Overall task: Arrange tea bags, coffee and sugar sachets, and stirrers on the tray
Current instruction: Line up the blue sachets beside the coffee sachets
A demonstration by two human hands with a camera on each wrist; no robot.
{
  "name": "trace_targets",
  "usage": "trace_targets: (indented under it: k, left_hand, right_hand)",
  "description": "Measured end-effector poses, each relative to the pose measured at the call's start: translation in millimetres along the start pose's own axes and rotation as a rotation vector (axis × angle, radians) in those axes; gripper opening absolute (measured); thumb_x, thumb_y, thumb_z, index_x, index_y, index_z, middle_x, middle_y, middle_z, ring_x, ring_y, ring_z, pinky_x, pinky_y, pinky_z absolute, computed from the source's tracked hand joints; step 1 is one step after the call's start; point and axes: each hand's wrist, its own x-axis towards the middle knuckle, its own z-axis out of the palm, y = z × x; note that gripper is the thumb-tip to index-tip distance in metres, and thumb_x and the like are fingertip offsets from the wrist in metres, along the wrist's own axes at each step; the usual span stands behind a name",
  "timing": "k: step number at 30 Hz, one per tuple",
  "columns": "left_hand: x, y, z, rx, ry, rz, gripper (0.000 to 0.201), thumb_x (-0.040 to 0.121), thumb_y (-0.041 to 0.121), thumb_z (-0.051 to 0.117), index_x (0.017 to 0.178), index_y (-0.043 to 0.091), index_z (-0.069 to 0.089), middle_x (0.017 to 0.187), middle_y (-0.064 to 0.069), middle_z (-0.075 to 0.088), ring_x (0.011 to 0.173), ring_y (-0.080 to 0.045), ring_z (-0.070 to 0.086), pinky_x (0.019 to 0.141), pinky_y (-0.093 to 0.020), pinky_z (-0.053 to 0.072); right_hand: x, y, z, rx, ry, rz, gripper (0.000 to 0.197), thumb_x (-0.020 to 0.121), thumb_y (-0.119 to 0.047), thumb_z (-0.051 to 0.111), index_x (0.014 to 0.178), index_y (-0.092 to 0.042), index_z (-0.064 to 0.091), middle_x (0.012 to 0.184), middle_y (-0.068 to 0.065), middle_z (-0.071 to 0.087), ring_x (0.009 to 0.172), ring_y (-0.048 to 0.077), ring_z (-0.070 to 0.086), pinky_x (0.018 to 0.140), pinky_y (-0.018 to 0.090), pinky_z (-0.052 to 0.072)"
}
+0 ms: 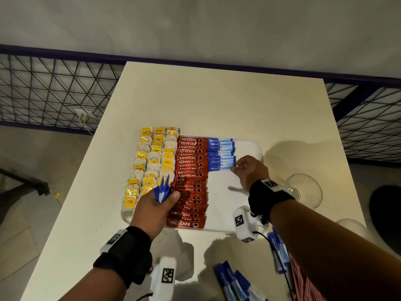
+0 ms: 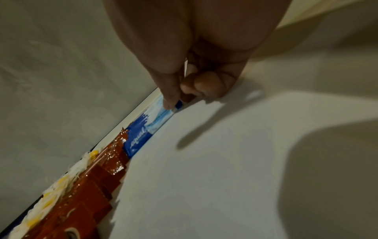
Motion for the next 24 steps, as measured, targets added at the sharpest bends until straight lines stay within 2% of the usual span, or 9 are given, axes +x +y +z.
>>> trace_targets:
  k: [3, 5, 6, 9, 12, 14, 16, 20, 24]
  left_hand:
    - [-2, 5, 2, -0.109, -0.046, -0.049, 0.008, 0.093, 0.024, 0.060, 0.088, 0.017, 0.062, 0.067, 0.007, 0.068, 0.061, -0.008, 0.064, 0.062, -0.026, 0.050]
    - [-5, 11, 5, -0.243, -0.115, -0.138, 0.014, 0.099, 0.019, 0.051, 0.085, 0.018, 0.055, 0.059, 0.005, 0.051, 0.052, -0.013, 0.048, 0.048, -0.024, 0.040]
    - [-5, 14, 7, -0.272, -0.157, -0.176, 0.015, 0.100, 0.019, 0.047, 0.086, 0.018, 0.053, 0.062, 0.002, 0.046, 0.052, -0.014, 0.043, 0.047, -0.024, 0.036]
    - [-9, 22, 17, -0.220, -0.311, -0.158, 0.015, 0.102, 0.020, 0.043, 0.091, 0.014, 0.051, 0.069, -0.003, 0.050, 0.053, -0.014, 0.045, 0.046, -0.023, 0.034]
    - [-14, 32, 27, -0.146, -0.385, -0.073, 0.021, 0.101, 0.019, 0.047, 0.083, 0.016, 0.055, 0.070, -0.009, 0.054, 0.052, -0.019, 0.048, 0.045, -0.022, 0.032]
    - [-17, 36, 28, -0.095, -0.390, -0.031, 0.026, 0.100, 0.019, 0.050, 0.076, 0.023, 0.061, 0.071, -0.017, 0.056, 0.054, -0.023, 0.048, 0.046, -0.023, 0.034]
    - [-18, 38, 27, -0.070, -0.382, -0.007, 0.021, 0.099, 0.021, 0.053, 0.081, 0.021, 0.065, 0.076, -0.024, 0.059, 0.058, -0.025, 0.049, 0.051, -0.027, 0.037]
    - [-21, 44, 24, -0.161, -0.321, -0.015, 0.018, 0.100, 0.021, 0.049, 0.108, 0.008, 0.059, 0.073, -0.007, 0.067, 0.050, -0.015, 0.055, 0.043, -0.024, 0.036]
    - [-21, 47, 25, -0.143, -0.261, -0.018, 0.016, 0.098, 0.017, 0.054, 0.106, 0.003, 0.057, 0.057, 0.003, 0.063, 0.042, -0.010, 0.048, 0.039, -0.021, 0.034]
  right_hand:
    - [-4, -2, -5, -0.009, 0.053, 0.002, 0.025, 0.080, -0.035, 0.074, 0.090, -0.019, 0.058, 0.084, -0.001, 0.065, 0.088, 0.023, 0.062, 0.080, 0.029, 0.046]
    - [-13, -7, -8, -0.012, 0.087, -0.048, 0.027, 0.081, -0.040, 0.071, 0.086, -0.018, 0.057, 0.082, 0.001, 0.065, 0.084, 0.024, 0.061, 0.076, 0.029, 0.045]
    - [-20, -12, -9, -0.020, 0.075, -0.096, 0.026, 0.084, -0.043, 0.068, 0.085, -0.019, 0.058, 0.081, -0.001, 0.065, 0.082, 0.022, 0.061, 0.075, 0.028, 0.044]
    - [-53, -39, -11, -0.026, -0.171, -0.261, 0.021, 0.091, -0.048, 0.055, 0.083, -0.029, 0.059, 0.077, -0.014, 0.063, 0.075, 0.006, 0.057, 0.071, 0.022, 0.042]
    - [-83, -59, -8, 0.146, -0.497, -0.332, 0.017, 0.093, -0.038, 0.058, 0.078, -0.032, 0.060, 0.066, -0.016, 0.061, 0.054, -0.007, 0.051, 0.057, 0.014, 0.036]
    - [-90, -60, -6, 0.204, -0.499, -0.344, 0.012, 0.091, -0.030, 0.063, 0.079, -0.033, 0.061, 0.066, -0.014, 0.061, 0.051, -0.006, 0.050, 0.058, 0.015, 0.037]
    - [-94, -58, -10, 0.245, -0.481, -0.319, 0.011, 0.090, -0.025, 0.064, 0.081, -0.029, 0.061, 0.070, -0.009, 0.063, 0.048, -0.002, 0.048, 0.054, 0.018, 0.038]
    - [-103, -56, -20, 0.448, -0.476, -0.189, 0.006, 0.094, -0.016, 0.060, 0.088, -0.015, 0.061, 0.070, -0.002, 0.066, 0.049, 0.012, 0.046, 0.045, 0.023, 0.036]
    - [-103, -53, -24, 0.551, -0.368, -0.134, 0.010, 0.096, -0.011, 0.054, 0.087, -0.013, 0.057, 0.068, 0.000, 0.068, 0.045, 0.013, 0.045, 0.045, 0.026, 0.035]
